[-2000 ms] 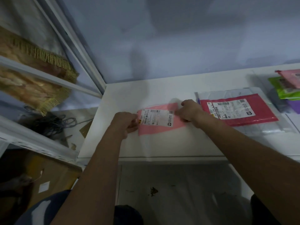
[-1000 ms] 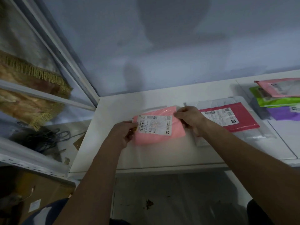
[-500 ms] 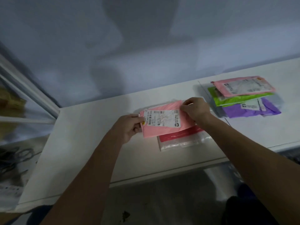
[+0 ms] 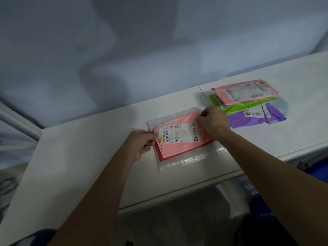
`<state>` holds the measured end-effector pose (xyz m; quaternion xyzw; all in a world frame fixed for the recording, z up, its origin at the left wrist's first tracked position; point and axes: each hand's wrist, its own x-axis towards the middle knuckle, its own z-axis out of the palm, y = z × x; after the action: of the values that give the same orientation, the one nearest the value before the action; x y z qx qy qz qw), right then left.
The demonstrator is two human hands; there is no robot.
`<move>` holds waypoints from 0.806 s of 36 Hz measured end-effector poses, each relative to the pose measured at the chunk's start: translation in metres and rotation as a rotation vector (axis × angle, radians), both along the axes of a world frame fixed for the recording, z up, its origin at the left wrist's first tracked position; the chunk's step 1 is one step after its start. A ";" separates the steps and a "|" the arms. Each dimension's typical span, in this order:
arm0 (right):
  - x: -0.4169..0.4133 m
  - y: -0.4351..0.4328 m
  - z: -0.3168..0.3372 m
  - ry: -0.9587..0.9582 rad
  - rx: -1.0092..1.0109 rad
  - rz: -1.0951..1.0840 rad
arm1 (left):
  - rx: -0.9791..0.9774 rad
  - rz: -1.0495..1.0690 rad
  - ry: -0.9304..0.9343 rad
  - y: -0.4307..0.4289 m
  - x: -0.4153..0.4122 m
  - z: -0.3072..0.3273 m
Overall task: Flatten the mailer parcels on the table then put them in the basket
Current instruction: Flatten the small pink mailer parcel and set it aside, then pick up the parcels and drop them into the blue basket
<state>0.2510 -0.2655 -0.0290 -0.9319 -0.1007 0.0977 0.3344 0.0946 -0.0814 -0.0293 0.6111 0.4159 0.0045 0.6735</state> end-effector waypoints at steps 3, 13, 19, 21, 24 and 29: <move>0.001 0.003 0.002 -0.009 0.016 -0.005 | 0.039 0.017 -0.012 0.001 -0.005 0.003; -0.028 0.019 0.032 -0.007 0.066 0.110 | 0.199 -0.031 -0.042 -0.002 -0.045 0.037; -0.065 0.030 0.065 -0.009 0.070 0.256 | 0.181 0.020 -0.104 -0.009 -0.076 0.078; -0.080 0.033 0.079 -0.027 0.057 0.317 | 0.186 0.031 -0.117 -0.013 -0.083 0.090; -0.100 0.039 0.091 -0.066 0.040 0.410 | 0.349 -0.021 -0.078 -0.020 -0.089 0.102; -0.127 0.052 0.083 -0.211 -0.175 0.642 | 1.109 -0.439 0.172 -0.028 -0.086 0.099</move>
<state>0.1241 -0.2132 0.0543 -0.8828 -0.4139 0.1092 0.1934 0.0081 -0.1089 0.0697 0.9409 0.2688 0.0321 0.2035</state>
